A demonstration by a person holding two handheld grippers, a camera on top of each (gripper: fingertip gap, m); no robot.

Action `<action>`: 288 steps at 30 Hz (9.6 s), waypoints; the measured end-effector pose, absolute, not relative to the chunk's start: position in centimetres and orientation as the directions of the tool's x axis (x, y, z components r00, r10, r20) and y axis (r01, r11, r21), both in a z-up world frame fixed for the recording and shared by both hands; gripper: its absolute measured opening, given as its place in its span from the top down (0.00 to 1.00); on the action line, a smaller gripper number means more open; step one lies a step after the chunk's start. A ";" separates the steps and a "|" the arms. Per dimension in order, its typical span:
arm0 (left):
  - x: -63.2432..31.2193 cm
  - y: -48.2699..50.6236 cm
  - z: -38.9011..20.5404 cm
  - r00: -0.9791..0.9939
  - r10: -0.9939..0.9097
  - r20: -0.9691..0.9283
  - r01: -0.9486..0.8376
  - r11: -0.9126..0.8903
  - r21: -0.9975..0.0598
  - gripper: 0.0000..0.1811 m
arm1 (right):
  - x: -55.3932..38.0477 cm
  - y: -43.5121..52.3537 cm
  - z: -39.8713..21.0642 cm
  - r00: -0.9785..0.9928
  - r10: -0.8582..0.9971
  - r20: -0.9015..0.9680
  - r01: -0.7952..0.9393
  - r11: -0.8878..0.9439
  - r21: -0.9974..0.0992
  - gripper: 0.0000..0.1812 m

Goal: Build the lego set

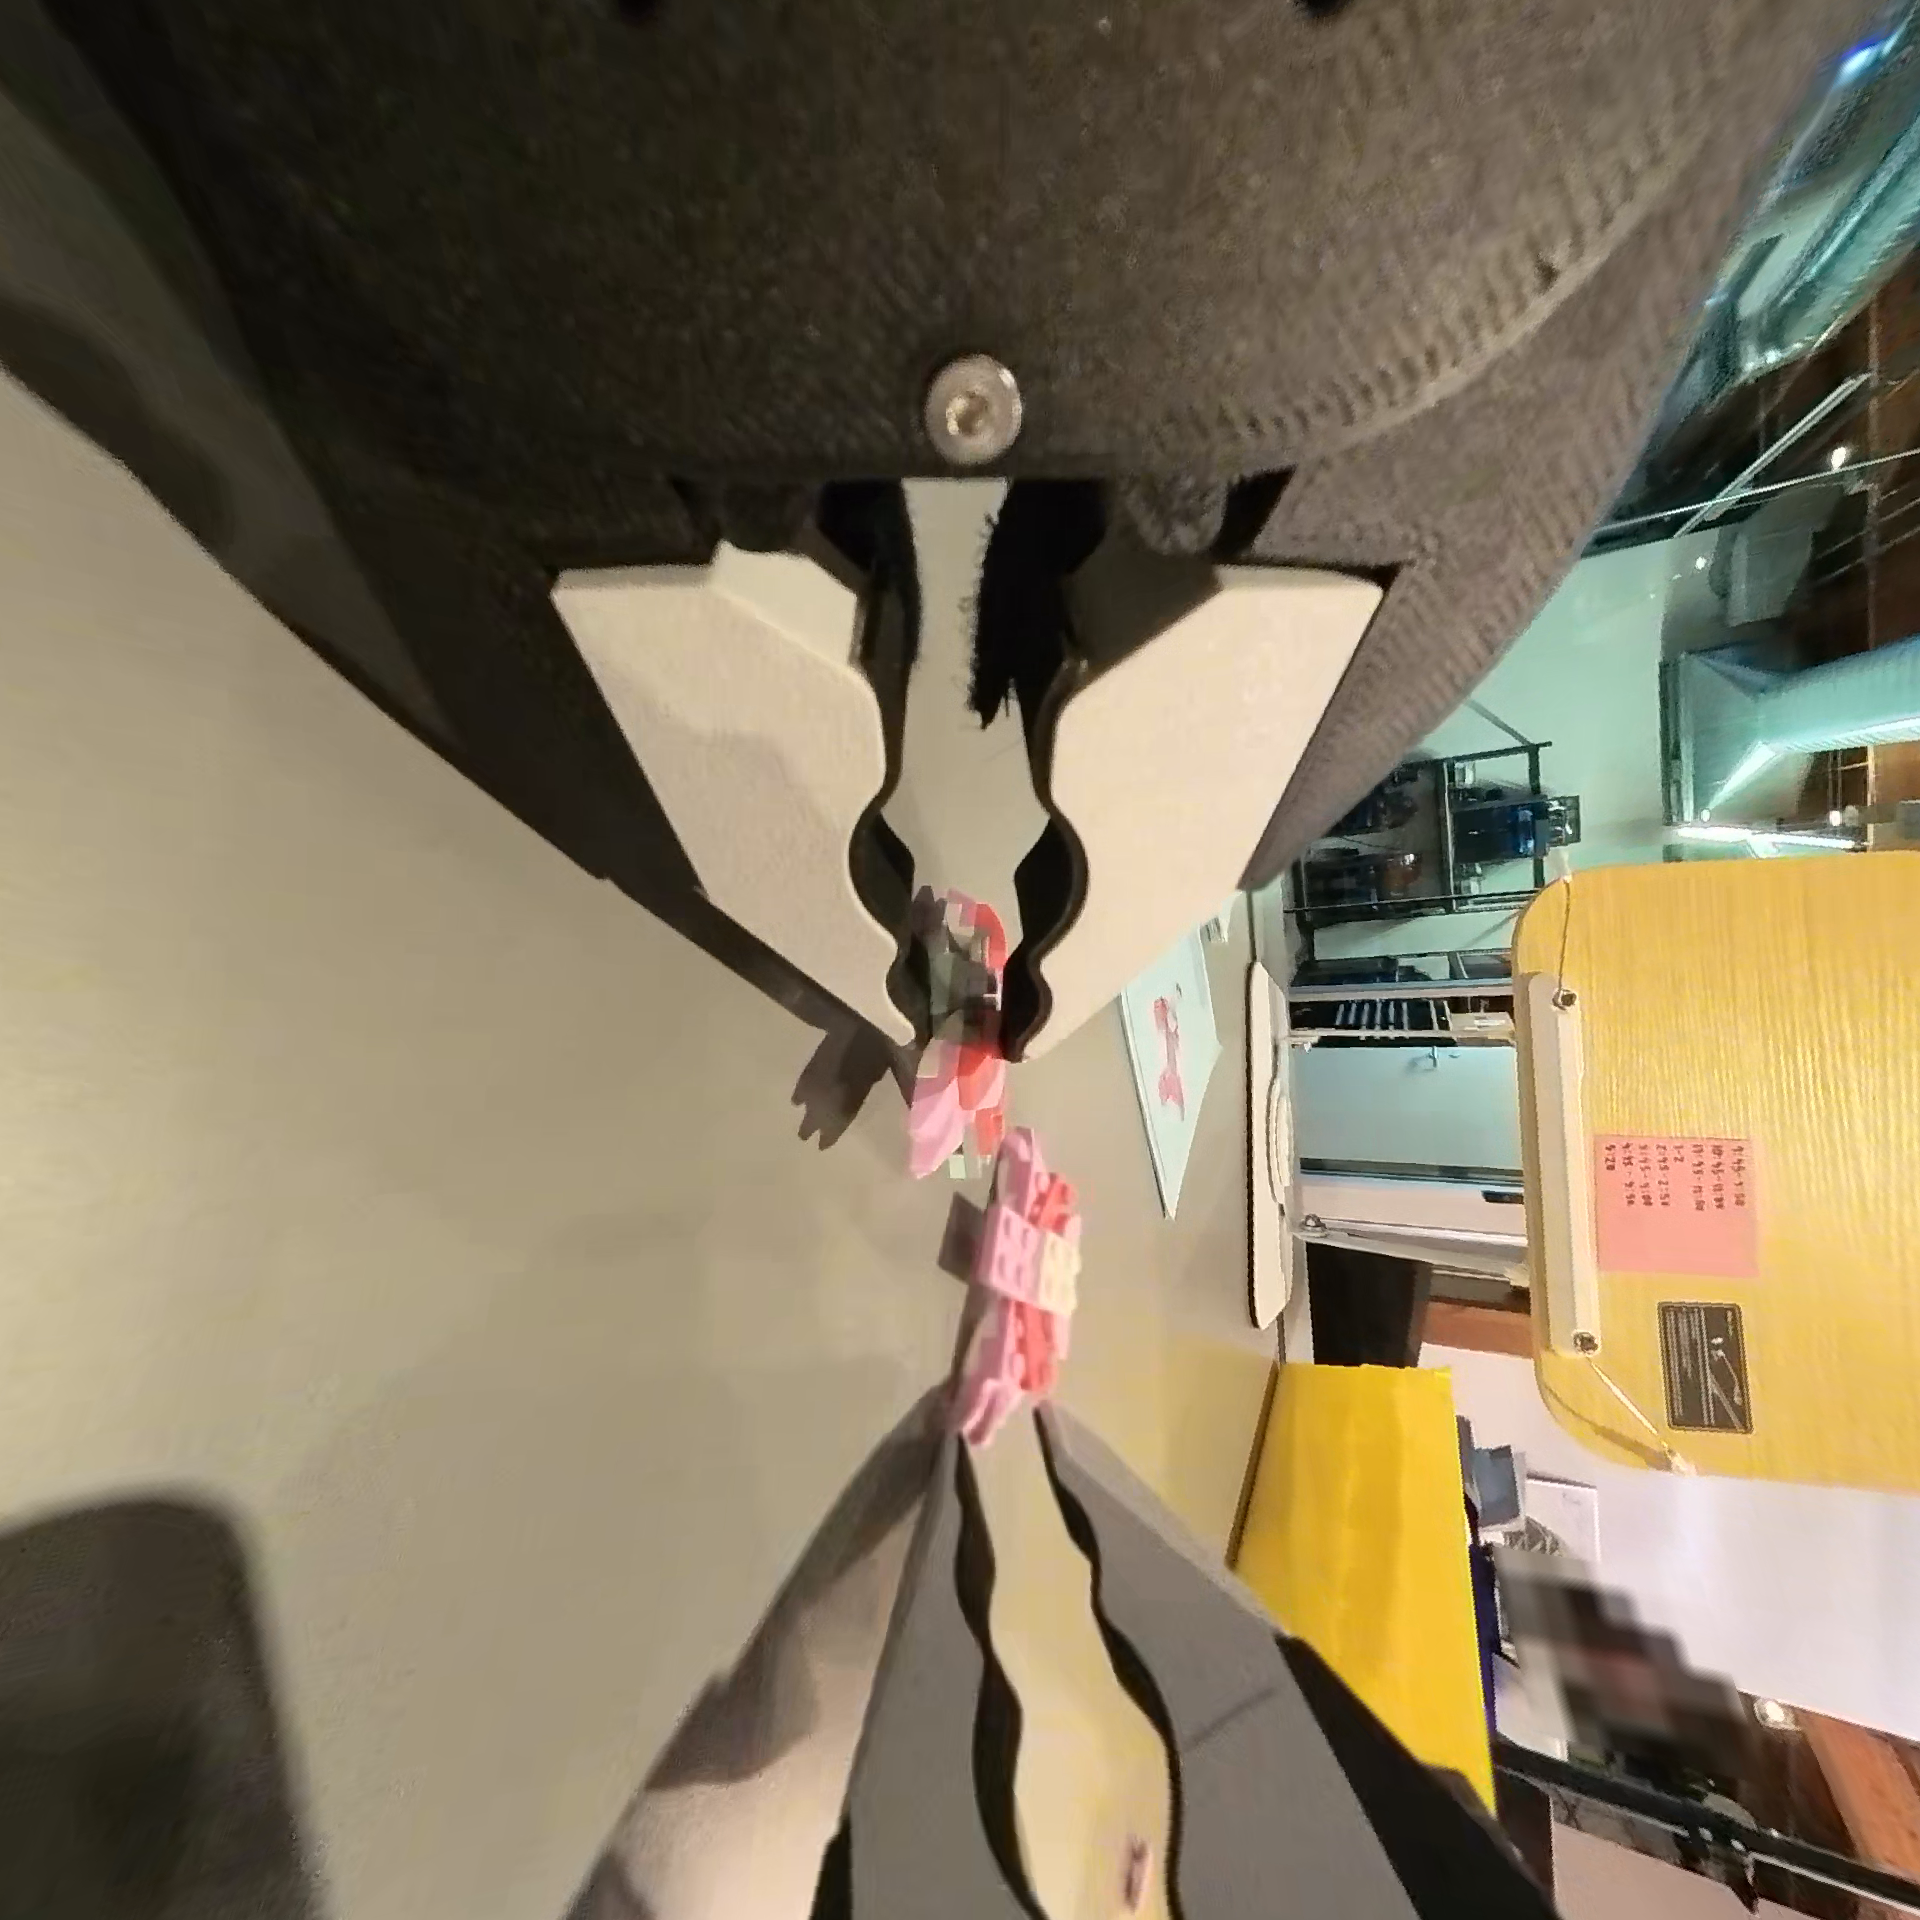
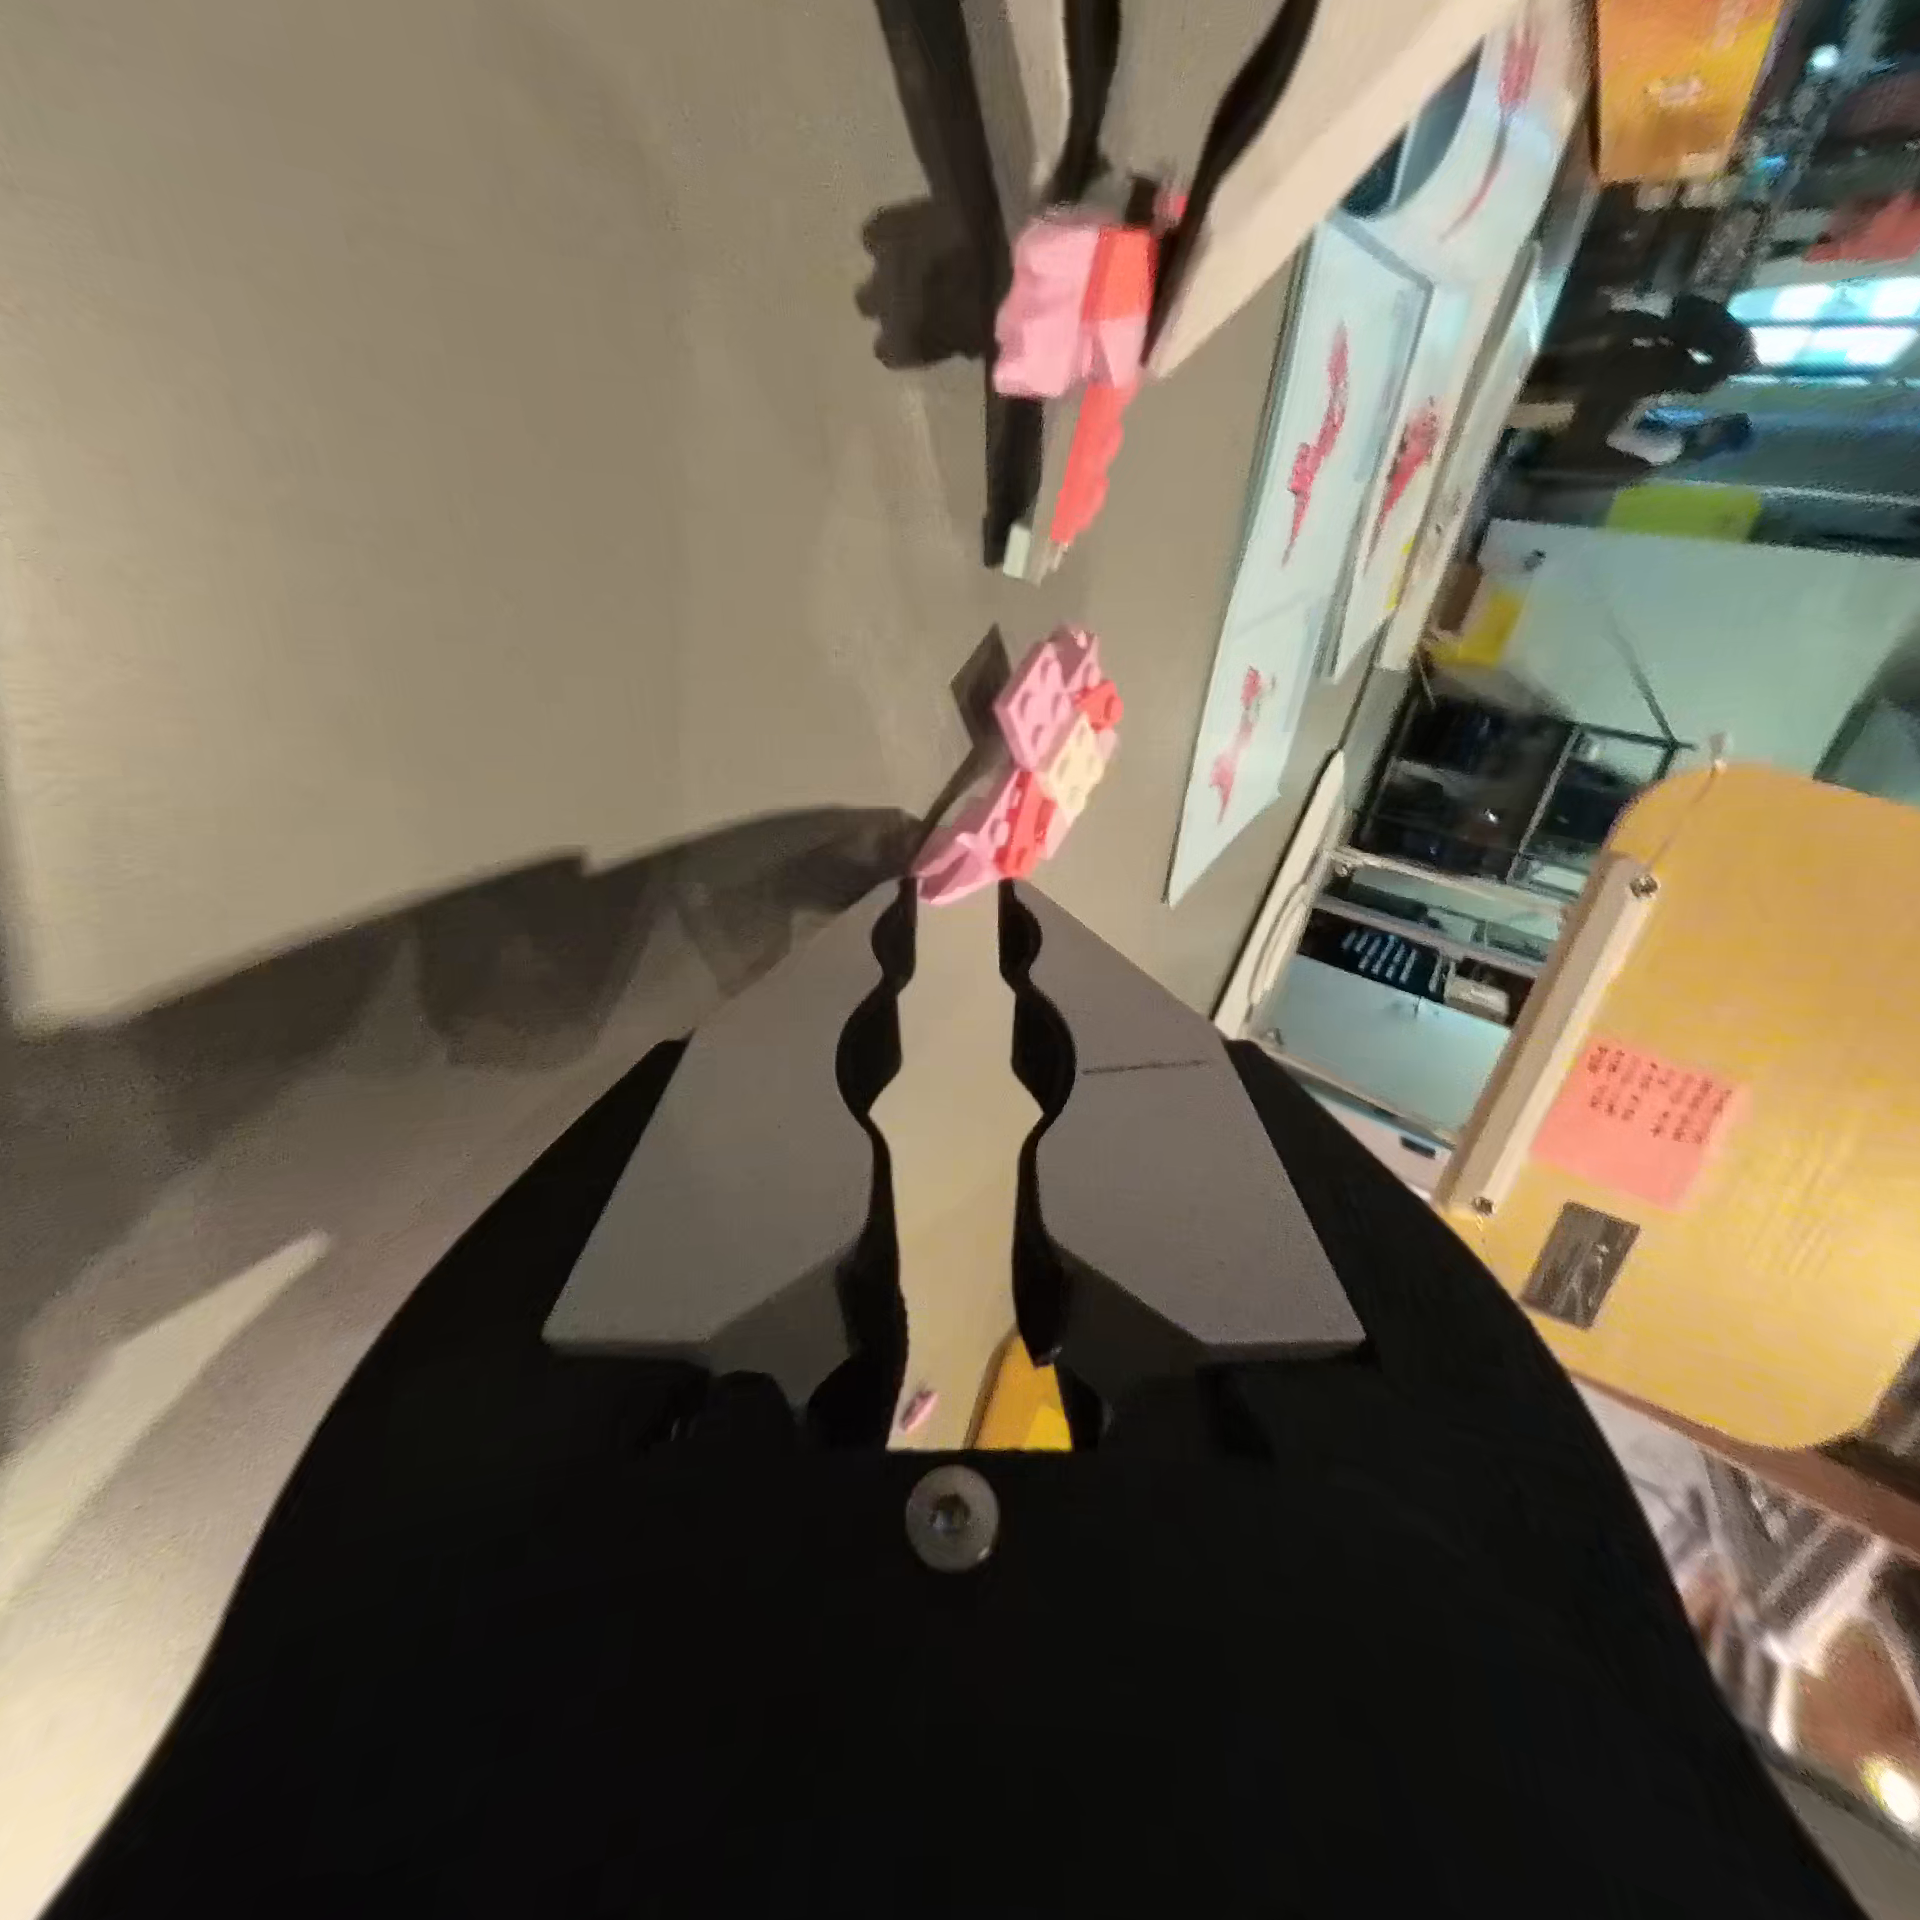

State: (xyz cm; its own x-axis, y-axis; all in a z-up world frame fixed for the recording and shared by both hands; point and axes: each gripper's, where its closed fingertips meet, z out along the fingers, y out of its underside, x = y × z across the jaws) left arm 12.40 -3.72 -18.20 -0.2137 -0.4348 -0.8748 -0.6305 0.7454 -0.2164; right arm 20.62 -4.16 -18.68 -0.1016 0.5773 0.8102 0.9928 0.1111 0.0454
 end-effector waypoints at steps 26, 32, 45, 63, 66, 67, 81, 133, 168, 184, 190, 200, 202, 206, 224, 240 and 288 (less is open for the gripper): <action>11.8 -4.3 -18.4 -0.298 -0.357 -0.885 -0.496 0.850 -0.176 0.93 | 18.2 -2.7 -18.2 -0.380 0.925 0.022 0.864 0.364 -0.349 0.67; 11.9 -4.3 -18.4 -0.294 -0.379 -0.878 -0.492 0.847 -0.201 0.93 | 18.7 -2.8 -19.2 -0.425 0.904 -0.036 0.867 0.396 -0.303 0.70; 12.3 -4.6 -18.5 -0.294 -0.342 -0.893 -0.485 0.858 -0.169 0.93 | 17.1 -3.7 -19.1 -0.115 0.981 -0.156 0.891 0.032 -0.453 0.73; 12.8 -4.8 -18.4 -0.284 -0.318 -0.905 -0.469 0.869 -0.158 0.93 | 15.7 -4.3 -19.0 0.064 0.979 -0.193 0.833 -0.159 -0.530 0.73; 12.8 -4.8 -18.4 -0.283 -0.317 -0.905 -0.468 0.869 -0.158 0.93 | 15.7 -4.3 -19.0 0.065 0.979 -0.193 0.845 -0.157 -0.512 0.73; 12.8 -4.8 -18.4 -0.283 -0.318 -0.905 -0.469 0.869 -0.159 0.93 | 15.7 -4.3 -19.0 0.069 0.979 -0.191 0.845 -0.159 -0.510 0.73; 13.0 -5.0 -18.5 -0.281 -0.314 -0.907 -0.469 0.870 -0.155 0.93 | 15.5 -4.6 -16.6 0.359 0.912 0.200 0.719 -0.133 -0.682 0.64; 14.2 -5.0 -16.6 -0.161 -0.599 -0.784 -0.538 0.719 -0.439 0.93 | 15.7 -5.6 -18.7 0.427 0.869 0.250 0.745 -0.182 -0.641 0.66; 14.1 -5.1 -16.1 -0.142 -0.638 -0.757 -0.471 0.716 -0.515 0.93 | 15.0 -2.0 -17.8 0.221 0.583 0.782 0.892 0.204 -0.404 0.90; 13.6 -6.1 -14.7 -0.130 -0.596 -0.793 -0.374 0.770 -0.517 0.93 | 13.7 -2.2 -16.4 0.297 0.527 0.796 0.836 0.259 -0.484 0.90; 13.6 -6.3 -14.5 -0.121 -0.599 -0.791 -0.346 0.772 -0.532 0.93 | 13.7 -2.4 -16.1 0.276 0.492 0.826 0.847 0.281 -0.451 0.91; 13.4 -4.5 -14.3 -0.032 -0.505 -0.862 -0.445 0.780 -0.440 0.84 | 13.7 -2.2 -15.3 0.232 0.416 0.879 0.877 0.301 -0.373 0.91; 13.4 -4.0 -14.8 -0.042 -0.494 -0.869 -0.485 0.770 -0.414 0.83 | 13.6 -2.2 -15.4 0.202 0.407 0.891 0.888 0.308 -0.342 0.91; 13.4 -3.9 -15.5 -0.087 -0.431 -0.898 -0.511 0.793 -0.331 0.90 | 13.4 -2.4 -15.8 0.125 0.401 0.908 0.912 0.314 -0.265 0.91; 12.0 -4.9 -9.8 -0.005 -0.871 -0.491 -0.151 0.487 -0.861 0.93 | 13.0 -4.4 -11.1 0.471 0.721 0.509 0.534 0.227 -0.815 0.65; 11.4 -7.8 -7.8 -0.265 -0.951 -0.159 0.109 0.134 -0.985 0.93 | 10.2 -7.0 -8.2 0.324 0.920 0.222 0.098 0.201 -0.975 0.89; 12.1 -6.7 -12.0 -0.189 -0.911 -0.366 -0.195 0.400 -0.895 0.94 | 11.5 -6.2 -12.3 0.286 0.903 0.321 0.360 0.209 -0.909 0.91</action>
State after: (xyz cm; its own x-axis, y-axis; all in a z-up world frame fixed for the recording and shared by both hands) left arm 12.07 -6.74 -12.01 -0.1889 -0.9112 -0.3661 -0.1949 0.4002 -0.8955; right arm 11.48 -6.22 -12.35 0.2856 0.9030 0.3208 0.3596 0.2093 -0.9093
